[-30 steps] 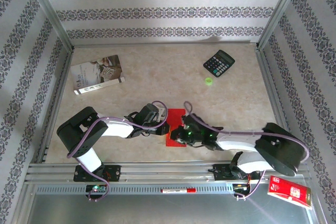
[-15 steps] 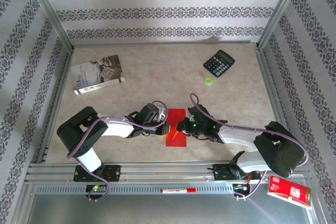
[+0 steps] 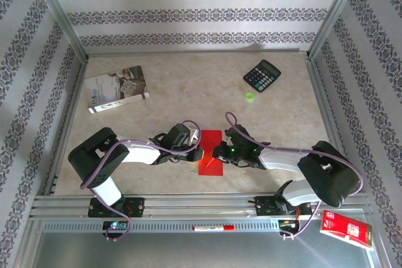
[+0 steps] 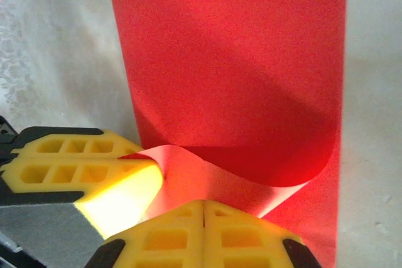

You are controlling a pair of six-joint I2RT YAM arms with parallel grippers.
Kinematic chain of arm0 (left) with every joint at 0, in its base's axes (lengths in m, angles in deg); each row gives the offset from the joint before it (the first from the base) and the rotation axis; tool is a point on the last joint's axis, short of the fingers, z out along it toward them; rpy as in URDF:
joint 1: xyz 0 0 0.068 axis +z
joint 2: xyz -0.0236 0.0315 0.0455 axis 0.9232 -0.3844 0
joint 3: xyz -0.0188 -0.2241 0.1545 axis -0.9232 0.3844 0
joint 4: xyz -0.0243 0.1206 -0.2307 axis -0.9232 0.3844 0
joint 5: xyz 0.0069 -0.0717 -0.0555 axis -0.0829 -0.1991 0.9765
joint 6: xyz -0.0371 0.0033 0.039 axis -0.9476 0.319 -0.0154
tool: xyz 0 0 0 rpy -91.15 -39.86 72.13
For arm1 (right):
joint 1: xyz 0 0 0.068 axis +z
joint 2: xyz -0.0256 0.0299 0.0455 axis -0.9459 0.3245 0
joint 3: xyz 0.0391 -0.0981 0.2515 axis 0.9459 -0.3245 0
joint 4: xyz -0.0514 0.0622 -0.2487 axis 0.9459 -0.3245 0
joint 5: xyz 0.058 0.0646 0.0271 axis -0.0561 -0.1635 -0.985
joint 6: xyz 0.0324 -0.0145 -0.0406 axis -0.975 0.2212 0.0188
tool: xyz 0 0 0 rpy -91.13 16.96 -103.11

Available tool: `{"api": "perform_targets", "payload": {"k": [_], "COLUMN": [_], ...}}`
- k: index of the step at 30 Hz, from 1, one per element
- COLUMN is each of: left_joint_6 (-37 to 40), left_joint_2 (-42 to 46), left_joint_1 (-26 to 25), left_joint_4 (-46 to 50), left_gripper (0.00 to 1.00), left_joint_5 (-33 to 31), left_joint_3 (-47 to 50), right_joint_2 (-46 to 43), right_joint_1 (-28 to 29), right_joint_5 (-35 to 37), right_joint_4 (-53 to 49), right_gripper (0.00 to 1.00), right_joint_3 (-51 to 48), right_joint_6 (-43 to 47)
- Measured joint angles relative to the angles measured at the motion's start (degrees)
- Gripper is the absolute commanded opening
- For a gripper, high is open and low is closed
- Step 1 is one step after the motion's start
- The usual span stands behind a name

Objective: Fold a paper plane with a square sheet of paper (pick it up from the middle)
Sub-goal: Fold the triangle a second time at the center of the table.

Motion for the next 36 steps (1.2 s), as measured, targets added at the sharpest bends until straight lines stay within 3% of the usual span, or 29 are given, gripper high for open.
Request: {"api": "perform_targets", "payload": {"k": [18, 26, 30, 33, 36], "left_joint_6": [0.8, 1.5, 1.5, 1.0, -0.4], "left_joint_2": [0.0, 2.0, 7.5, 13.8, 19.6], "left_joint_1": [0.0, 0.0, 0.0, -0.3, -1.7], "left_joint_4": [2.0, 7.1, 12.1, 13.6, 13.9], "left_gripper": [0.04, 0.32, 0.39, 0.35, 0.20], "left_joint_5": [0.0, -1.4, -3.6, -4.4, -4.6], "left_joint_3": [-1.1, -2.7, -2.6, -1.7, -0.1], "right_joint_2": [2.1, 2.5, 2.5, 2.5, 2.5], "right_joint_1": [-1.1, -1.1, -1.1, -1.1, -1.1], "right_joint_5": [-1.3, -1.6, -1.6, -1.6, -1.6], "right_joint_4": [0.3, 0.9, 1.2, 1.2, 1.2], "right_gripper": [0.01, 0.00, 0.00, 0.00, 0.00], "right_joint_3": [-0.1, -0.1, -0.3, -0.3, -0.3], "right_joint_6": [1.8, 2.4, 2.4, 2.4, 2.4]}}
